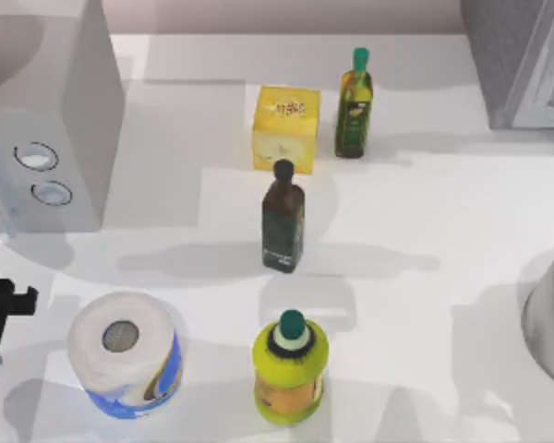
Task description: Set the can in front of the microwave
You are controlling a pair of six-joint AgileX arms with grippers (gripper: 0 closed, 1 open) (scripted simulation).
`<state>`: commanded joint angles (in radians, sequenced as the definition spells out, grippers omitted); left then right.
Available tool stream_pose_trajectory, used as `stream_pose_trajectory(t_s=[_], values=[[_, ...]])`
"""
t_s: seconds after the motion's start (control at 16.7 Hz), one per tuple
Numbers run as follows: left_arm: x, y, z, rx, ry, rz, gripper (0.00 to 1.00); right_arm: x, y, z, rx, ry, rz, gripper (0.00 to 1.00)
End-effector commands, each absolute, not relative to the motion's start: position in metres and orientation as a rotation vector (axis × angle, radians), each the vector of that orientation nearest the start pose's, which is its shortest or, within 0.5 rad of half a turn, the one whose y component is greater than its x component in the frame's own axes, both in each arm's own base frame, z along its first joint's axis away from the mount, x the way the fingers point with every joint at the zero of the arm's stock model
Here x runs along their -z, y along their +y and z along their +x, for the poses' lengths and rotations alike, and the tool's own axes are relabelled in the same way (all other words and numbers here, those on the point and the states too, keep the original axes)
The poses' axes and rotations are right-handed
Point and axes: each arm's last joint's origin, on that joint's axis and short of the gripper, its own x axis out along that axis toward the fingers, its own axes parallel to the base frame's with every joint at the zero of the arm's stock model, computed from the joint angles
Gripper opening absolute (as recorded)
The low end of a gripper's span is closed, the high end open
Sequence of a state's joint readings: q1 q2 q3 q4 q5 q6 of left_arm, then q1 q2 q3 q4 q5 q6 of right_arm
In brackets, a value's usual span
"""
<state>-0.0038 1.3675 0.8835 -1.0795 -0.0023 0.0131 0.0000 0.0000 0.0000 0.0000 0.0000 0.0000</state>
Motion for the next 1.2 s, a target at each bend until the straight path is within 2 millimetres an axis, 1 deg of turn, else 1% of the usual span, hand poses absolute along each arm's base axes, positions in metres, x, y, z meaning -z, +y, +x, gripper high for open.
stream_pose_trajectory(t_s=[0.6,0.66,1.2], values=[[-0.1985,0.0003,0.2181,0.014,1.563,0.018,0.98,-0.16,-0.0012,0.1057,0.0,0.0,0.0,1.0],[-0.1985,0.0003,0.2181,0.014,1.563,0.018,1.0,-0.16,-0.0012,0.1057,0.0,0.0,0.0,1.0],[-0.1997,0.0002,0.2182,0.014,1.562,0.018,1.0,-0.16,-0.0012,0.1057,0.0,0.0,0.0,1.0]])
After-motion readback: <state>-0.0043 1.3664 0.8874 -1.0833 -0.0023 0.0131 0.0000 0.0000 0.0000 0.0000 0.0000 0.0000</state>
